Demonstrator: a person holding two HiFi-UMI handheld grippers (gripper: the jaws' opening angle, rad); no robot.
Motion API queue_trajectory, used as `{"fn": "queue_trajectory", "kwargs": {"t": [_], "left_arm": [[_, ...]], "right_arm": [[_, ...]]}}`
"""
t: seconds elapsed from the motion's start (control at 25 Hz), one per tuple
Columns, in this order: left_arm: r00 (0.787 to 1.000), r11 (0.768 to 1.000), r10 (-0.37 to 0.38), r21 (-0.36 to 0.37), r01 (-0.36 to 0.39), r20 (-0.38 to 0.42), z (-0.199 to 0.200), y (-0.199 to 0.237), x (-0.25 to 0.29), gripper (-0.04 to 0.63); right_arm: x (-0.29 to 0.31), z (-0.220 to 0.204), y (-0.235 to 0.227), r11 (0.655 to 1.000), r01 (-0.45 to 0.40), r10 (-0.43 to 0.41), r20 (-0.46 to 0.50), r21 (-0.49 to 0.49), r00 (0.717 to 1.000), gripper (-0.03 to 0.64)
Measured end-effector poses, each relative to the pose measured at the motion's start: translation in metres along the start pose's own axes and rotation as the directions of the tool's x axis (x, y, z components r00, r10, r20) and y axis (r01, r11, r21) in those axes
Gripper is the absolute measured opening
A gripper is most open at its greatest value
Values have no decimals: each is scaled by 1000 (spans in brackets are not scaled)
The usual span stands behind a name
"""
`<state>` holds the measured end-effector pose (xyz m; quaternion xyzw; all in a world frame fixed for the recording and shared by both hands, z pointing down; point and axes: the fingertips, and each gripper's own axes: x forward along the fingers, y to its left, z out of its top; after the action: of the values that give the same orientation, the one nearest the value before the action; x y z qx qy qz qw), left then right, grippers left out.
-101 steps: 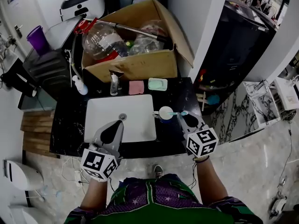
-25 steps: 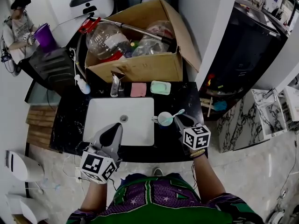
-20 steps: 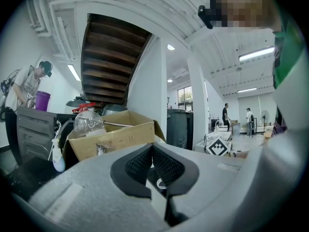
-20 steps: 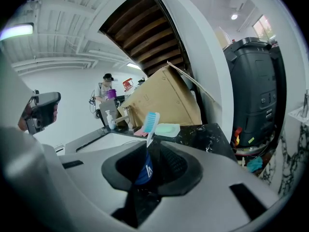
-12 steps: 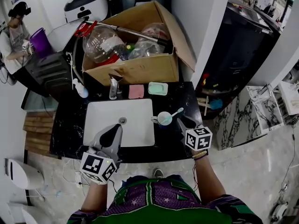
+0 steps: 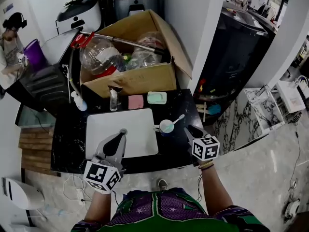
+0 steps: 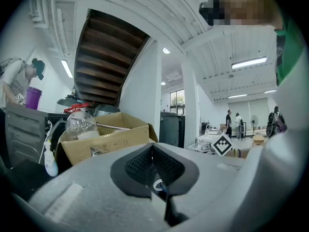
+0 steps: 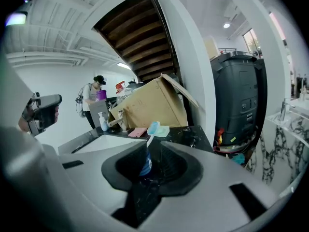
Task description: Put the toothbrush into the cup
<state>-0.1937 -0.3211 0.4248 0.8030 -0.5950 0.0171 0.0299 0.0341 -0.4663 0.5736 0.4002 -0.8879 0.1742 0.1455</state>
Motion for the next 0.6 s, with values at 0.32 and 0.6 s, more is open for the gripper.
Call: {"fn": "queue_trajectory", "kwargs": {"t": [0.32,0.6], "left_arm": [[999,999,-29,-16,29,16,2,9,-16,17],[998,999,-51,-12,52,33,8,12,-38,17]], "right_arm": [[-28,6,18,999,39,-39,25,-4,999,74],[-56,15,36,997,74,-74,73,0,995,74]]}}
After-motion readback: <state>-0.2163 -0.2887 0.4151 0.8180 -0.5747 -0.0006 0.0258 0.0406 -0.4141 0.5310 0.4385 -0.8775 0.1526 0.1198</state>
